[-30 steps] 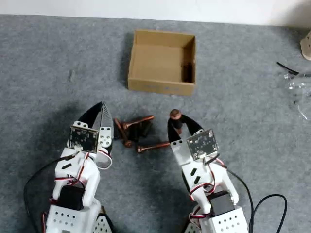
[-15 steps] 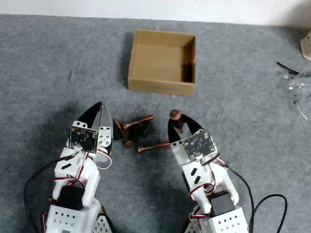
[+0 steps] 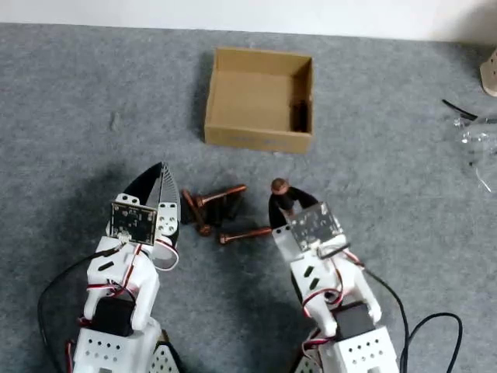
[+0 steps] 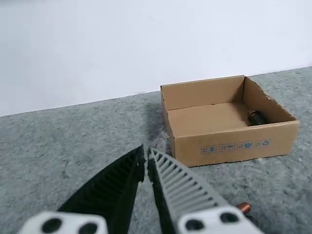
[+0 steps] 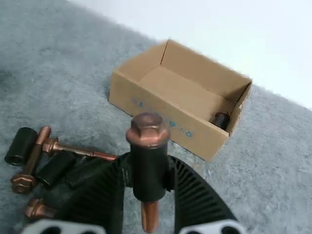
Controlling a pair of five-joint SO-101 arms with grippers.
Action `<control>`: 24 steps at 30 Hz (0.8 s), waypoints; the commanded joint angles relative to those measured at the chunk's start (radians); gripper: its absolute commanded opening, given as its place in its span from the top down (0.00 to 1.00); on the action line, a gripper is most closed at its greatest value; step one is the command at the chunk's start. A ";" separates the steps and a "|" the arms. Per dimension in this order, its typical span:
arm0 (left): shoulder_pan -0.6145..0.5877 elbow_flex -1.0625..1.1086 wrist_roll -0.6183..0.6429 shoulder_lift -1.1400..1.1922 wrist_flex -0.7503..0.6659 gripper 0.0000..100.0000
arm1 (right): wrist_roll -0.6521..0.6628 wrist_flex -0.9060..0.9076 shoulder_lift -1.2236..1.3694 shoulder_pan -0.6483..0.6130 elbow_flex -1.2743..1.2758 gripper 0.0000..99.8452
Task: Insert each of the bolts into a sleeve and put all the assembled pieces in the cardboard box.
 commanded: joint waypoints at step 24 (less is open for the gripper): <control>-0.004 0.021 -0.006 -0.008 -0.025 0.97 | -0.175 0.130 1.606 0.151 -1.570 1.00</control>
